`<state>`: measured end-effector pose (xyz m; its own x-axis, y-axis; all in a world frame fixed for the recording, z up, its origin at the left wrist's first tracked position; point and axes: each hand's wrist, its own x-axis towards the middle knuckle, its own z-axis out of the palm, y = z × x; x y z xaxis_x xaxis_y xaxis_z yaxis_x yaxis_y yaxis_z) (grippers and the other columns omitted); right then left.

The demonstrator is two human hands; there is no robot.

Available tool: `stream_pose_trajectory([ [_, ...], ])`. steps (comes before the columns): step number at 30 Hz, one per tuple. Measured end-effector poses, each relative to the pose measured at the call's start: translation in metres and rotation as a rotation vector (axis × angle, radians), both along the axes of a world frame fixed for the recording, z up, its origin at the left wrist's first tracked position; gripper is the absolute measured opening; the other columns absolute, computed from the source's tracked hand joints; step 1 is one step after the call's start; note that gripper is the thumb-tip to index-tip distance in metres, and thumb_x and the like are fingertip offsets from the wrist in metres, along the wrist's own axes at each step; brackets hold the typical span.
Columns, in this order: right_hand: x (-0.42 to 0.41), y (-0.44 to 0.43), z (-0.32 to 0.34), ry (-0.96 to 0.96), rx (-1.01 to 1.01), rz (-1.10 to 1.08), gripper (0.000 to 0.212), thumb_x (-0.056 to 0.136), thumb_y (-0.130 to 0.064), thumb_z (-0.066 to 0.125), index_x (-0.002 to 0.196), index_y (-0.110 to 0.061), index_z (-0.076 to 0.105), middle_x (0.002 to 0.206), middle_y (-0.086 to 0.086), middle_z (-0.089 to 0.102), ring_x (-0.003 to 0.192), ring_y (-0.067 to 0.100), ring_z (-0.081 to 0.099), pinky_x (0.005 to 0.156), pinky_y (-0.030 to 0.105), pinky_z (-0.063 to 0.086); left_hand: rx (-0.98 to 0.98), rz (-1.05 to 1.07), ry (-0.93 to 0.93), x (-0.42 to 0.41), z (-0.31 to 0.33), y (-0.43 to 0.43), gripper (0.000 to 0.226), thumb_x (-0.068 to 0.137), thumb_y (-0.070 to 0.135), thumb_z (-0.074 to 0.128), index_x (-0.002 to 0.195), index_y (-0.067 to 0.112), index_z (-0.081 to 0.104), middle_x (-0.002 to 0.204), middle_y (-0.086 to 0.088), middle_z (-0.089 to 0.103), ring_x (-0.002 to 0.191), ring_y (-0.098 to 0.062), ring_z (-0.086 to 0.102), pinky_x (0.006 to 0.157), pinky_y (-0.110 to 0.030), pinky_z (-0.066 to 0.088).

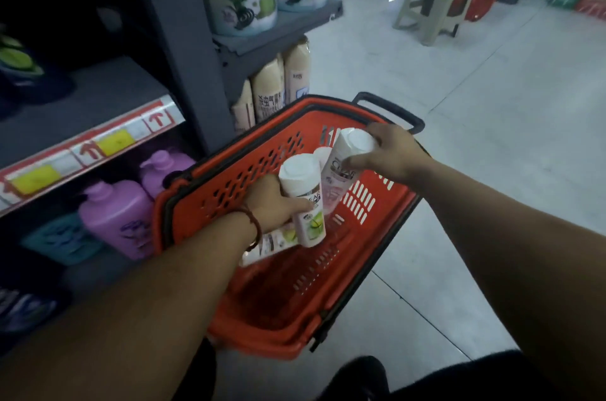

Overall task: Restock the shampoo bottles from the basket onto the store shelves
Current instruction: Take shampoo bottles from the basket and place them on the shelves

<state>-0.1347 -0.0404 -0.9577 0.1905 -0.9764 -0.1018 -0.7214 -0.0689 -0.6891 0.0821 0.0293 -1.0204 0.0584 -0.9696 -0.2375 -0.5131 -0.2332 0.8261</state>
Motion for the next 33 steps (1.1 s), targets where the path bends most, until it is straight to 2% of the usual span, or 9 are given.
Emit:
stream_pose_trajectory([
  [5,0.012,0.066,0.068,-0.417,-0.035,-0.14,0.024,0.074,-0.02,0.085,0.09,-0.015,0.068,0.082,0.002,0.075,0.067,0.016,0.074,0.06,0.029,0.059,-0.129,0.085,0.161,0.03,0.075,0.044,0.033,0.071,0.019,0.085,0.102,0.019,0.074,0.099,0.003,0.075,0.091,-0.012,0.07,0.087,-0.032,0.055],
  [9,0.035,0.103,0.112,-0.645,0.008,-0.153,0.03,0.082,-0.023,0.079,0.097,0.001,0.067,0.088,0.013,0.077,0.082,0.035,0.075,0.075,0.045,0.062,-0.165,0.17,0.356,0.053,0.12,0.082,0.028,0.07,0.023,0.086,0.096,0.015,0.078,0.093,0.0,0.078,0.089,-0.019,0.074,0.086,-0.036,0.058],
  [12,0.061,0.128,0.136,-0.785,0.068,-0.141,0.039,0.089,-0.034,0.074,0.097,0.004,0.067,0.091,0.02,0.076,0.087,0.042,0.074,0.08,0.054,0.061,-0.201,0.25,0.545,0.065,0.15,0.112,0.018,0.079,0.017,0.079,0.094,0.007,0.076,0.084,-0.002,0.077,0.076,-0.017,0.073,0.069,-0.026,0.059],
  [14,0.084,0.14,0.149,-0.826,0.099,-0.137,0.051,0.092,-0.044,0.068,0.101,0.006,0.068,0.094,0.024,0.075,0.087,0.041,0.074,0.08,0.055,0.06,-0.225,0.298,0.636,0.076,0.166,0.131,0.018,0.085,0.017,0.073,0.099,0.005,0.074,0.086,-0.004,0.077,0.076,-0.017,0.072,0.066,-0.027,0.06],
  [20,0.152,0.173,0.179,-0.999,0.246,-0.114,0.055,0.099,-0.043,0.058,0.124,0.006,0.055,0.102,0.023,0.07,0.091,0.037,0.071,0.082,0.055,0.06,-0.226,0.297,0.842,0.121,0.198,0.175,0.058,0.084,0.052,0.064,0.125,0.011,0.062,0.114,-0.013,0.07,0.103,-0.033,0.066,0.091,-0.055,0.054],
  [23,0.188,0.187,0.184,-1.09,0.361,-0.128,0.046,0.099,-0.035,0.061,0.127,0.0,0.05,0.103,0.021,0.068,0.082,0.032,0.071,0.064,0.049,0.061,-0.229,0.319,0.945,0.143,0.213,0.198,0.061,0.086,0.062,0.053,0.124,0.015,0.059,0.104,-0.019,0.063,0.084,-0.034,0.068,0.071,-0.05,0.06],
  [25,0.212,0.195,0.185,-1.101,0.45,-0.117,0.022,0.102,-0.024,0.057,0.106,-0.004,0.051,0.086,0.017,0.064,0.072,0.03,0.067,0.06,0.052,0.061,-0.233,0.396,0.948,0.164,0.215,0.212,0.058,0.091,0.063,0.047,0.124,0.015,0.056,0.094,-0.019,0.06,0.067,-0.027,0.068,0.061,-0.042,0.061],
  [28,0.244,0.208,0.183,-0.996,0.674,0.019,0.009,0.096,-0.012,0.049,0.092,-0.005,0.045,0.07,0.014,0.054,0.062,0.031,0.06,0.055,0.052,0.06,-0.223,0.518,0.933,0.197,0.21,0.236,0.059,0.091,0.065,0.048,0.119,0.015,0.059,0.098,-0.018,0.058,0.072,-0.028,0.064,0.061,-0.041,0.06],
  [33,0.298,0.233,0.174,-0.962,0.853,0.196,0.011,0.087,0.0,0.042,0.095,-0.006,0.043,0.084,0.015,0.048,0.073,0.039,0.061,0.053,0.056,0.057,-0.206,0.726,0.905,0.246,0.192,0.284,0.028,0.092,0.036,0.058,0.105,0.011,0.058,0.079,-0.016,0.06,0.067,-0.029,0.062,0.065,-0.04,0.057],
])
